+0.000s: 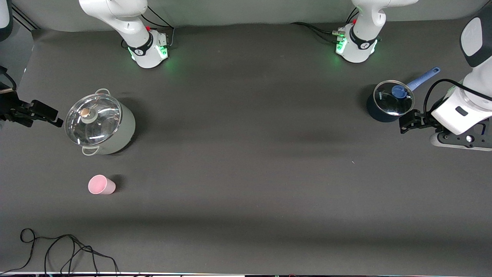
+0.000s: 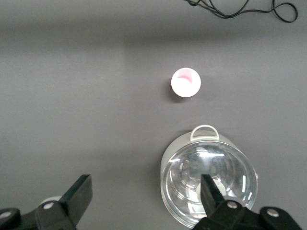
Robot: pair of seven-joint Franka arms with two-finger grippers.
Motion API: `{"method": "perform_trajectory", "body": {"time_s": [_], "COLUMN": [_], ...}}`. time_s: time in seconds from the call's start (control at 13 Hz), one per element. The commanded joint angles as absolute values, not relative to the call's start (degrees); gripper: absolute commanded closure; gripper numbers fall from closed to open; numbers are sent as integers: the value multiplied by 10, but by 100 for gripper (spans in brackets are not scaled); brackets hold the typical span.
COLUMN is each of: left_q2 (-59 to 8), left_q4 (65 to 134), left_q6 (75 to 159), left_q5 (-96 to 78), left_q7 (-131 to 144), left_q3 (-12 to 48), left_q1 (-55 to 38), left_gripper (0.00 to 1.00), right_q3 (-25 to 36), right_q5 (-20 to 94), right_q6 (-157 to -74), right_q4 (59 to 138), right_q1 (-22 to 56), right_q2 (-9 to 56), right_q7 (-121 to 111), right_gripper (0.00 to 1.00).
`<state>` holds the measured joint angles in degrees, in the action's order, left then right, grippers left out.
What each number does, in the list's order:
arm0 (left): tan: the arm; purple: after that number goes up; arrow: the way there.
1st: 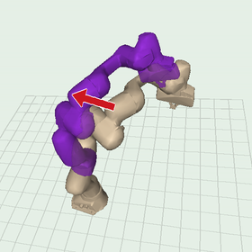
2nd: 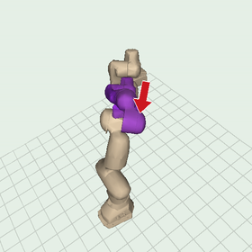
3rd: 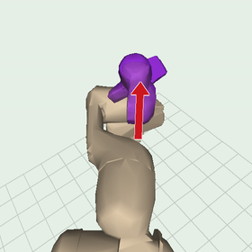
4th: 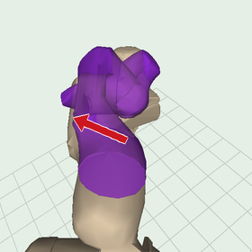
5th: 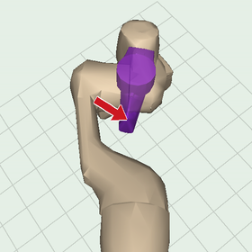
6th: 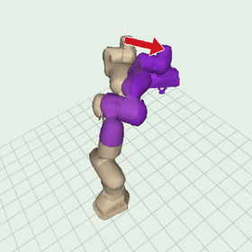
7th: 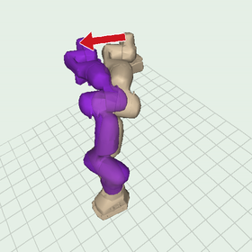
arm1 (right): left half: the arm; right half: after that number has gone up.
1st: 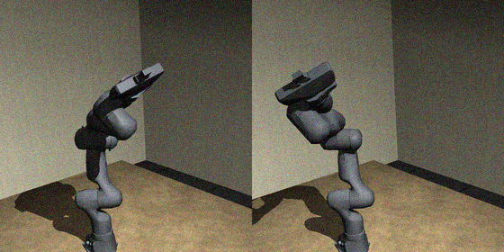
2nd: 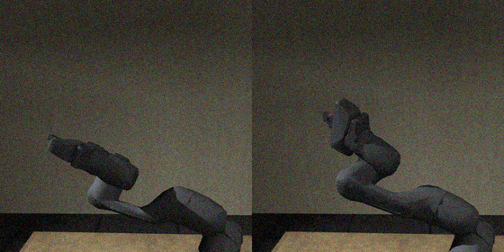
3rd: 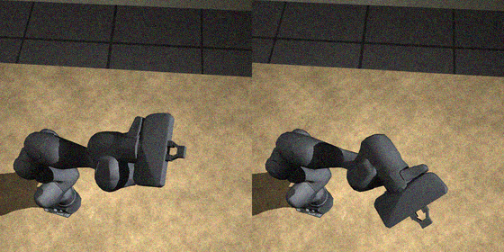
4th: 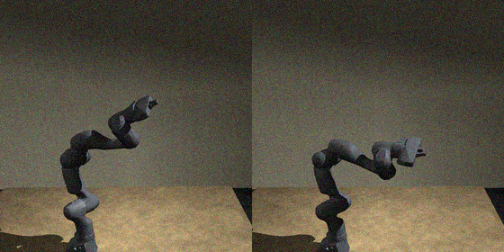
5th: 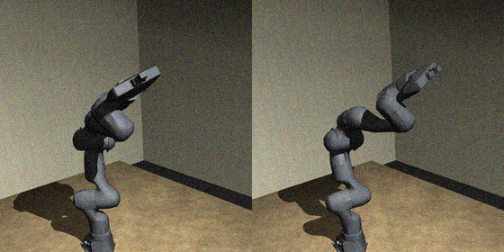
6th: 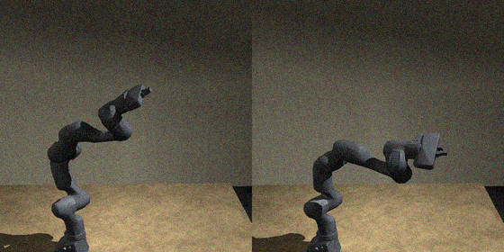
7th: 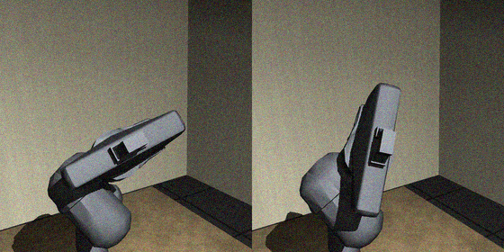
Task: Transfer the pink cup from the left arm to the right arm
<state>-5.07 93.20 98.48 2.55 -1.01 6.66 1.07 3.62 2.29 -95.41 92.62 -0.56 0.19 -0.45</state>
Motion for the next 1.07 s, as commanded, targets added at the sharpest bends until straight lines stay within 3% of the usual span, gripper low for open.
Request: {"method": "perform_trajectory", "body": {"time_s": [0.0,0.69,1.0], "left_q2": [-50,-53,-53], "left_q4": [929,925,920], "left_q6": [975,963,919], "left_q5": [38,37,37], "left_q7": [-17,-17,-17], "left_q3": [70,70,71], "left_q1": [14,13,12], "left_gripper": [0,0,0], "right_q3": [33,33,35], "right_q5": [4,4,4], "right_q6": [-943,-927,-926], "right_q4": [918,917,915], "right_q1": [-1,-1,-2], "right_q2": [3,3,3], "right_q7": [-57,-83,-79], "right_gripper": [0,0,0]}}
